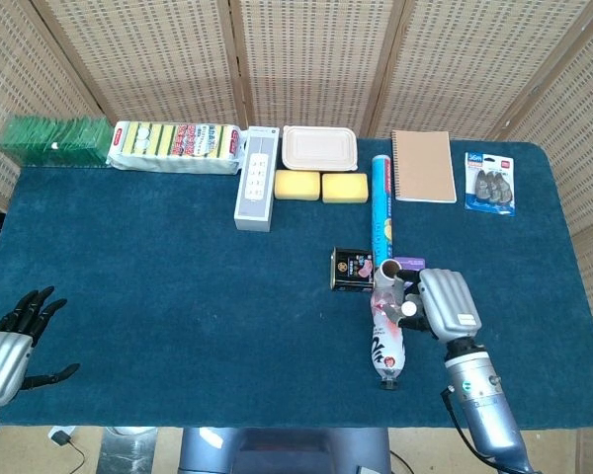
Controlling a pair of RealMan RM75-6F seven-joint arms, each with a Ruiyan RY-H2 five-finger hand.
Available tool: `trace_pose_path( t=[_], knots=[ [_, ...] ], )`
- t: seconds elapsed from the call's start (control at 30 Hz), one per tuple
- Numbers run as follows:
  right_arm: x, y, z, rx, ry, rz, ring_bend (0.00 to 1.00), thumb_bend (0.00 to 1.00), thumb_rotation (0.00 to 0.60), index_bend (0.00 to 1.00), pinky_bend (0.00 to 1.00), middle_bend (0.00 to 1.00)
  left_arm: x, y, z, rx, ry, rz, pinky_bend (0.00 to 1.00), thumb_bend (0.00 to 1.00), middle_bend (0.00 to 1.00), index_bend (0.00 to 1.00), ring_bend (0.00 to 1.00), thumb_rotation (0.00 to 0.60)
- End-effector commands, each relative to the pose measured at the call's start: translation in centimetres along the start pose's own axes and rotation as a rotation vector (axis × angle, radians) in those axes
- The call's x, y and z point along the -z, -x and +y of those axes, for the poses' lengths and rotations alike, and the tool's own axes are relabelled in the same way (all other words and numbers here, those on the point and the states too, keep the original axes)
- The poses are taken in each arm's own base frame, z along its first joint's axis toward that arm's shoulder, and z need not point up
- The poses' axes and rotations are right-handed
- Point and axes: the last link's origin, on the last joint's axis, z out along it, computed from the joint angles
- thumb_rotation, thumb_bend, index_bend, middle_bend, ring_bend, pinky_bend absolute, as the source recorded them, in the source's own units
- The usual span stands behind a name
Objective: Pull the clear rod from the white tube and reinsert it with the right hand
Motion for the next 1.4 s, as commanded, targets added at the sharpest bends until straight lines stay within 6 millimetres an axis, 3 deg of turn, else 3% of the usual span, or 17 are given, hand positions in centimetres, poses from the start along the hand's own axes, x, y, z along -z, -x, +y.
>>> trace_pose_path(
  t=[0.03,0.43,0.9,1.17,1.4],
  knots=[
    [-0.7,0.5,-1.3,-0.004,-0.053,0.032,1.0,0.43,0.6,0.8,1.0,1.0,0.1,-0.1,0.1,0.0,0.007,0.001,0.22,0.11,0.05,0.11,0.02,0.448],
    [-3.1,0.2,-1.8,-0.045,-0.003,0.057,1.0,0.43,0.6,0.8,1.0,1.0,-0.3,0.1,0.0,-0.003,-0.002,-0.009,0.23,0.11,0.05,0.11,0.02,0.45],
    [-6.1,1.2,-3.6,-0.017,0.021,0.058,1.0,0.43,0.6,0.8,1.0,1.0,-0.5,0.3,0.0,-0.006,-0.011,-0.021,0.23,0.11,0.05,0.11,0.02,0.444],
    [-8.2,1.3,-3.3,0.003,0.052,0.107,1.0,0.43,0.6,0.8,1.0,1.0,-0.7,0.3,-0.3,-0.005,-0.023,-0.023,0.23,0.11,0.05,0.11,0.02,0.449],
    [-9.0,0.7,-2.8,0.02,0.062,0.131,1.0,0.43,0.6,0.8,1.0,1.0,-0.8,0.4,-0.3,-0.007,-0.03,-0.024,0.23,0.11,0.05,0.11,0.02,0.447]
  ],
)
